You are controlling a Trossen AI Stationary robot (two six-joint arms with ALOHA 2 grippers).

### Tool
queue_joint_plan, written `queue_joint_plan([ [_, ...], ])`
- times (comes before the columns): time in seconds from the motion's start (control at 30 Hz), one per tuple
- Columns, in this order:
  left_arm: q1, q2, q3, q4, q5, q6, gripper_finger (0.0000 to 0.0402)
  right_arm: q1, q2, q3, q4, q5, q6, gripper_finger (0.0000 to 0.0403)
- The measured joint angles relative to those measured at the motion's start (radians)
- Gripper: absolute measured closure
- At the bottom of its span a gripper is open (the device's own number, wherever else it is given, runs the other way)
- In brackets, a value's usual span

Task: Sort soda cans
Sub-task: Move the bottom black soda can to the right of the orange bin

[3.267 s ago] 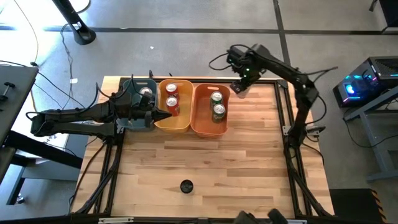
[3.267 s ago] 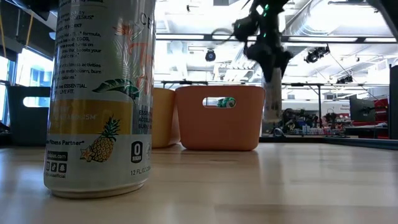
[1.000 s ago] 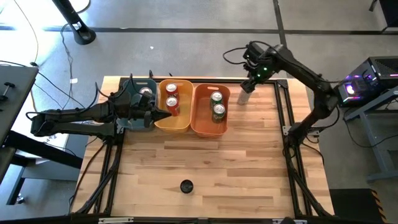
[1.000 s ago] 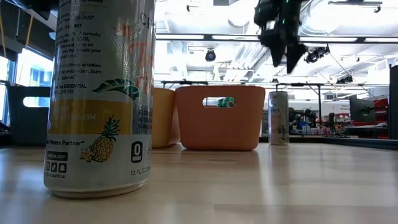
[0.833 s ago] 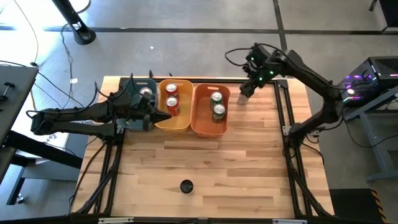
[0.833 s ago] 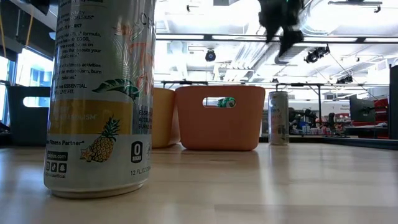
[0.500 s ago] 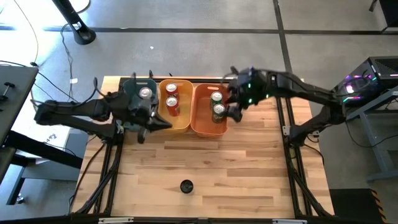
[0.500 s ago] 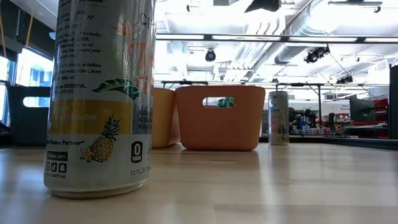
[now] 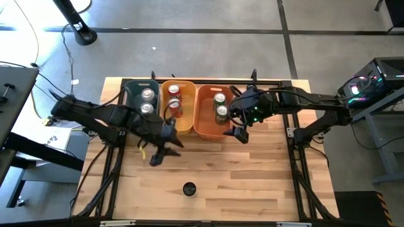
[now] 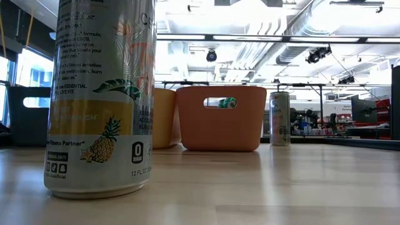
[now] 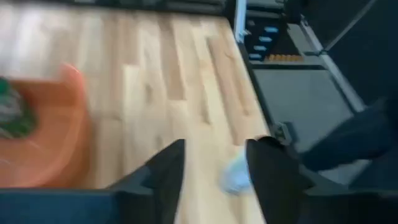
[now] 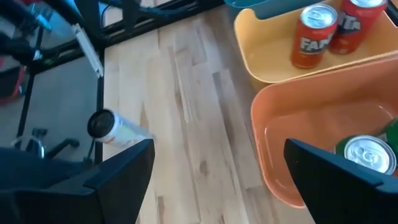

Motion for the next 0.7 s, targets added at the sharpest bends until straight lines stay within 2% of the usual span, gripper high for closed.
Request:
queue_joint_plan([
  [0.17,-0.069,0.016,0.025,0.008,0.024,-0.151,0.0156,0.018,0.000,0.000,0.007,0.001,-0.031,0.0050],
  [0.3,-0.109,0.018,0.023,0.007,0.010,-0.170,0.0102,0.034,0.002,0.000,0.046,-0.016,0.007,0.0050],
  [0.5,-0.130,0.071,0.021,0.005,-0.003,0.003,0.0059,0.091,0.003,0.000,0.145,-0.017,0.153,0.0050],
  [0.7,-0.163,0.158,0.020,0.007,-0.003,0.158,0.0046,0.167,0.010,-0.001,0.208,0.080,0.301,0.0050],
])
